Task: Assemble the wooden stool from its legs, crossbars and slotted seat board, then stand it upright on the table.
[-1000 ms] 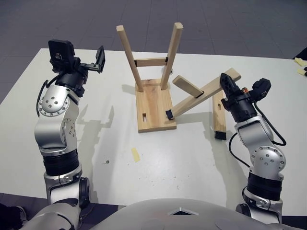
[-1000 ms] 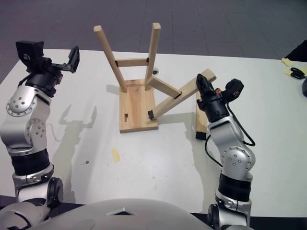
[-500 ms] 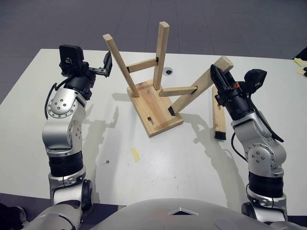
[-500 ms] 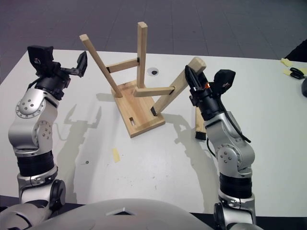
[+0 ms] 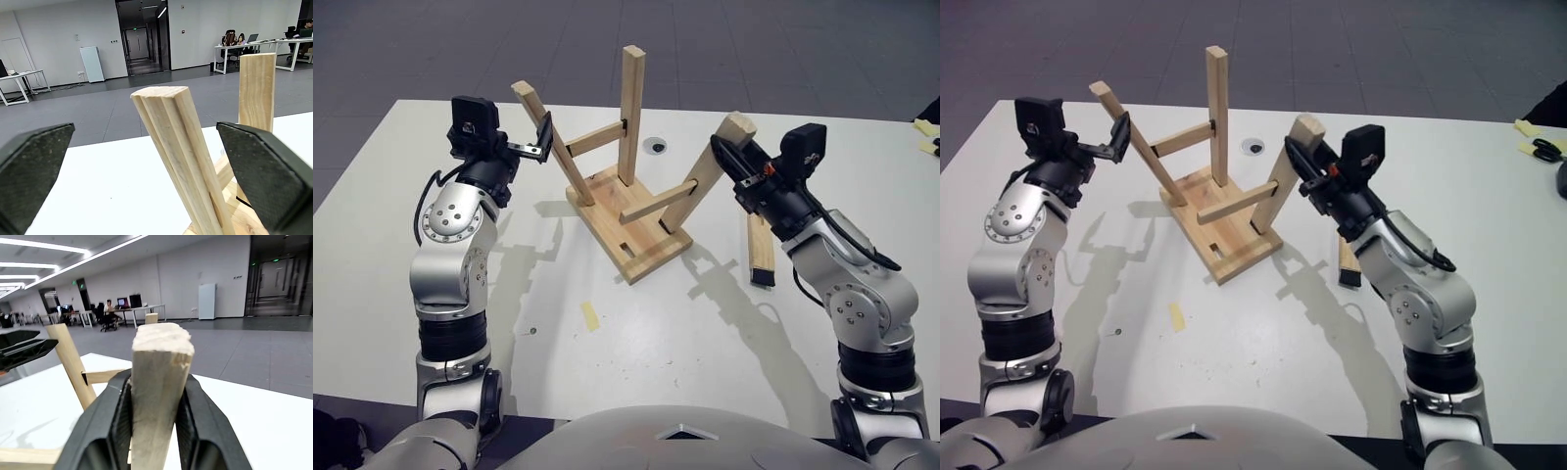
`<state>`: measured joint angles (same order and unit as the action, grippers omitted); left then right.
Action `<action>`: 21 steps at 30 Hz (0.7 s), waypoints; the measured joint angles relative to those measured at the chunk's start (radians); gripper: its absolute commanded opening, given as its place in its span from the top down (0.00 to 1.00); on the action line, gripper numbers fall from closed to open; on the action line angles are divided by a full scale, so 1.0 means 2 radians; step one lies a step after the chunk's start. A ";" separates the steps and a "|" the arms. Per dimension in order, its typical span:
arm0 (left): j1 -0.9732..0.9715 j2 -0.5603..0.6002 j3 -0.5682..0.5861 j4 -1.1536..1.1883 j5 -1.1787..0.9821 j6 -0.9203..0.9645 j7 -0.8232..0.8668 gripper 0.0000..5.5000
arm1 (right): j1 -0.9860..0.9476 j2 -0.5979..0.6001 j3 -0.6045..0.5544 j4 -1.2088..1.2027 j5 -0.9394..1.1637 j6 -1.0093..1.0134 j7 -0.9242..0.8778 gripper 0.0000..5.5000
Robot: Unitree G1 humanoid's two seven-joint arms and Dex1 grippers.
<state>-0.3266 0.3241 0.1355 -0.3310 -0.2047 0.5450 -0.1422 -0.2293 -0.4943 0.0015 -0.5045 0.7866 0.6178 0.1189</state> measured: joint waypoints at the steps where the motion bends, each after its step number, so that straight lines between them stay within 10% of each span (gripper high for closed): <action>1: 0.000 0.000 -0.001 0.000 0.003 0.000 0.000 0.02 | -0.009 -0.004 -0.001 0.000 0.008 0.016 -0.003 0.81; 21: 0.011 -0.018 -0.042 0.001 0.023 -0.009 0.000 0.02 | -0.033 -0.005 -0.006 0.024 0.023 0.070 -0.020 0.81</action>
<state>-0.3039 0.2884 0.0515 -0.3292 -0.1578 0.5266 -0.1426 -0.2953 -0.5035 -0.0109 -0.4562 0.8321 0.7573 0.0780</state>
